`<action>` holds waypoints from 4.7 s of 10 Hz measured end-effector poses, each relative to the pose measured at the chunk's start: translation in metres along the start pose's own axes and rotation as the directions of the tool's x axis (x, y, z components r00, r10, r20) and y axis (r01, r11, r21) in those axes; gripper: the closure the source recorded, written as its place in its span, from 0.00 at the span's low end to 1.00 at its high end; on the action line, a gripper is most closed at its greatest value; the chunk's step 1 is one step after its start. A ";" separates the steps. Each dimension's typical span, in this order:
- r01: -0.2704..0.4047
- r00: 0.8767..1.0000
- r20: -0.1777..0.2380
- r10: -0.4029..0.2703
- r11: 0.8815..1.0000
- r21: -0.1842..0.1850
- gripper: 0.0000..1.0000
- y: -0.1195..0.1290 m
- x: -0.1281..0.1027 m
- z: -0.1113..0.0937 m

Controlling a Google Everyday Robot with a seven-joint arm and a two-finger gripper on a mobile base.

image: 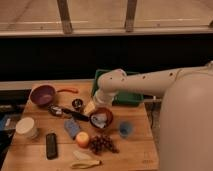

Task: Place towel in paper cup

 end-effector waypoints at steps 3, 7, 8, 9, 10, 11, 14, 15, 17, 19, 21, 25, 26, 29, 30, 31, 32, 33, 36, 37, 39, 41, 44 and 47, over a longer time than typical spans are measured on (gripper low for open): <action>0.018 1.000 -0.022 -0.017 1.000 0.003 0.20 0.012 0.000 0.008; 0.019 0.999 -0.046 -0.019 1.000 0.001 0.43 0.015 0.004 0.014; 0.015 0.999 -0.049 -0.015 1.000 0.002 0.51 0.014 0.006 0.015; 0.010 0.999 -0.051 -0.010 1.000 0.003 0.61 0.013 0.008 0.014; 0.005 0.999 -0.052 -0.005 1.000 0.005 0.65 0.011 0.010 0.014; -0.001 0.999 -0.054 0.001 1.000 0.005 0.66 0.010 0.011 0.014; -0.022 0.997 -0.068 0.022 1.000 -0.001 0.66 0.004 0.017 0.022; -0.026 0.997 -0.073 0.026 1.000 -0.004 0.64 0.003 0.018 0.024; -0.032 0.996 -0.084 0.031 0.999 -0.012 0.48 0.002 0.021 0.030; -0.040 0.995 -0.096 0.038 0.999 -0.019 0.45 0.001 0.024 0.035; -0.054 0.993 -0.110 0.051 0.998 -0.025 0.45 -0.001 0.030 0.040; -0.090 0.987 -0.135 0.084 0.995 -0.040 0.54 -0.008 0.042 0.054; -0.093 0.987 -0.137 0.087 0.995 -0.042 0.64 -0.009 0.043 0.056; -0.095 0.988 -0.128 0.089 0.994 -0.044 0.94 -0.010 0.042 0.054; -0.092 0.989 -0.122 0.086 0.995 -0.045 0.99 -0.010 0.041 0.052; -0.086 0.990 -0.113 0.080 0.995 -0.048 1.00 -0.009 0.038 0.049; -0.081 0.992 -0.104 0.075 0.996 -0.048 1.00 -0.009 0.034 0.045; -0.072 0.994 -0.088 0.068 0.996 -0.047 1.00 -0.009 0.030 0.039; -0.033 0.999 -0.026 0.032 0.999 -0.034 1.00 -0.004 0.012 0.009; -0.015 1.000 0.009 0.015 0.999 -0.028 1.00 -0.002 0.004 -0.006; 0.017 0.997 0.071 -0.017 1.000 -0.013 1.00 0.001 -0.008 -0.034; 0.046 0.993 0.112 -0.047 0.999 0.005 1.00 0.004 -0.019 -0.053; 0.111 0.982 0.155 -0.111 0.994 0.007 1.00 0.016 -0.043 -0.063; 0.218 0.964 0.160 -0.210 0.976 -0.030 1.00 0.052 -0.080 -0.053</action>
